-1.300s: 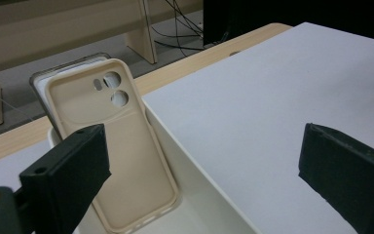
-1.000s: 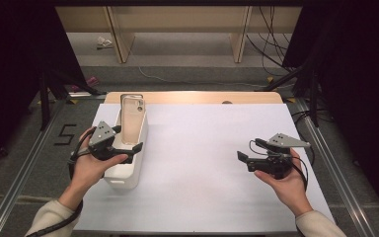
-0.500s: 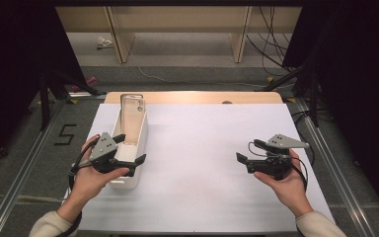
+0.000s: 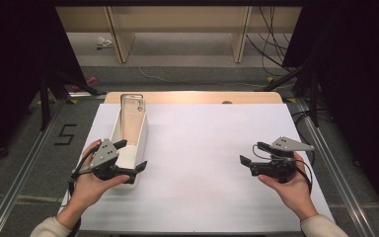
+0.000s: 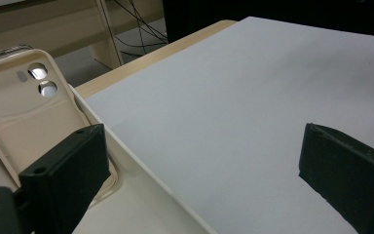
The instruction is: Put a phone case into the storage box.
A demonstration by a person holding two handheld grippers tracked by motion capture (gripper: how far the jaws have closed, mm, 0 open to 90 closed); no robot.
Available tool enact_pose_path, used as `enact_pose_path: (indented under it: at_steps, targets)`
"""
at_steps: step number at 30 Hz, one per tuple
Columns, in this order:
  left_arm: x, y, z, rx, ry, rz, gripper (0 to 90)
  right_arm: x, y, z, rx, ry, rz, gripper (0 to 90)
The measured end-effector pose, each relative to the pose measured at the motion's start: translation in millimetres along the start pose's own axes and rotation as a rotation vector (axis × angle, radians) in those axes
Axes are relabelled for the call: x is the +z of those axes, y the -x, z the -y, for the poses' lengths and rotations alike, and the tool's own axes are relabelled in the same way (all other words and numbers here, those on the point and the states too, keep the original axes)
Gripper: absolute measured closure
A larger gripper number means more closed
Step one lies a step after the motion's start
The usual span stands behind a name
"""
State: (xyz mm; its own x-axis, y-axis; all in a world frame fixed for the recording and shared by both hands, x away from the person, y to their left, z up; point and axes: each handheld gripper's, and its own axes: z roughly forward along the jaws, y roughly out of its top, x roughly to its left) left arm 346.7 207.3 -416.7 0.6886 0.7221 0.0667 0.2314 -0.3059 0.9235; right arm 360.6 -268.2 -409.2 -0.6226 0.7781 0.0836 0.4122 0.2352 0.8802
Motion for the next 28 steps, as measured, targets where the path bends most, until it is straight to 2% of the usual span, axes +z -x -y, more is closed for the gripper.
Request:
enact_pose_path:
  at_steps: [13,28]
  targets:
    - [-3.1,5.4,9.4,0.009,-0.006,-0.003,4.0,-3.8,-2.8,3.8,-0.012,-0.007,-0.013,16.2]
    - [-3.0,5.1,12.0,0.003,-0.006,-0.003,3.9,-3.3,-5.0,4.0,-0.010,-0.001,-0.023,16.2]
